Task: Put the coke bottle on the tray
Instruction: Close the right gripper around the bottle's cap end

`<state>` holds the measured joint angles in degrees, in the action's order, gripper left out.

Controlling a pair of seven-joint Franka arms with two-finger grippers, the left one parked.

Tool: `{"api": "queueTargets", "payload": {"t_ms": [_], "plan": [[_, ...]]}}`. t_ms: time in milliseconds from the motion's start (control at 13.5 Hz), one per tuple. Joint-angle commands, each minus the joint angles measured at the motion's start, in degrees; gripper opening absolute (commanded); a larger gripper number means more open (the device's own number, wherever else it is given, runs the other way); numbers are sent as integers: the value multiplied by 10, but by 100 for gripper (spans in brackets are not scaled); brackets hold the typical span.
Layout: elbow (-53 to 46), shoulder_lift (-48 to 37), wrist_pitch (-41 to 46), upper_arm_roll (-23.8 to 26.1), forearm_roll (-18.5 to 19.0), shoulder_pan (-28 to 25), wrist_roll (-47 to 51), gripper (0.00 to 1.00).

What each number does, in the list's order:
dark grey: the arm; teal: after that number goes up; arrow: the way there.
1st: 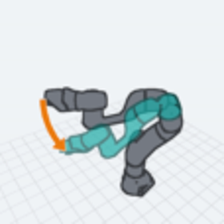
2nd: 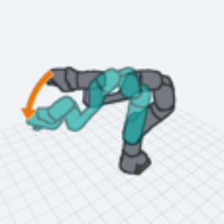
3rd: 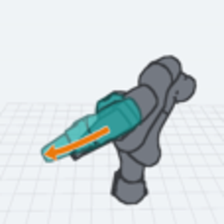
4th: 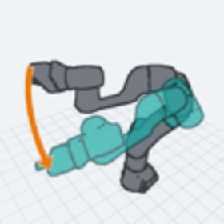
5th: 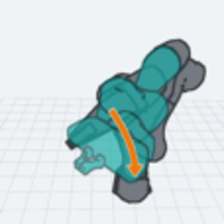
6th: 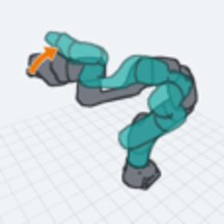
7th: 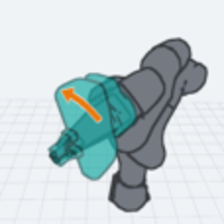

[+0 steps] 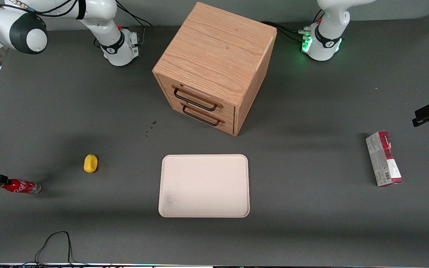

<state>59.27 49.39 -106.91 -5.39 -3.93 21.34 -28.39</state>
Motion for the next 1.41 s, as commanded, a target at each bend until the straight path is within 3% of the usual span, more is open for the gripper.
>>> {"api": "queueTargets", "payload": {"t_ms": [0,520,966,1337], "plan": [[12,-9,-6,2,-6,2,-27,0],[10,-47,19,1,-1,-2,-27,0],[8,-176,183,1,9,-2,-28,0],[-63,-232,308,2,16,-1,-46,0]]}}
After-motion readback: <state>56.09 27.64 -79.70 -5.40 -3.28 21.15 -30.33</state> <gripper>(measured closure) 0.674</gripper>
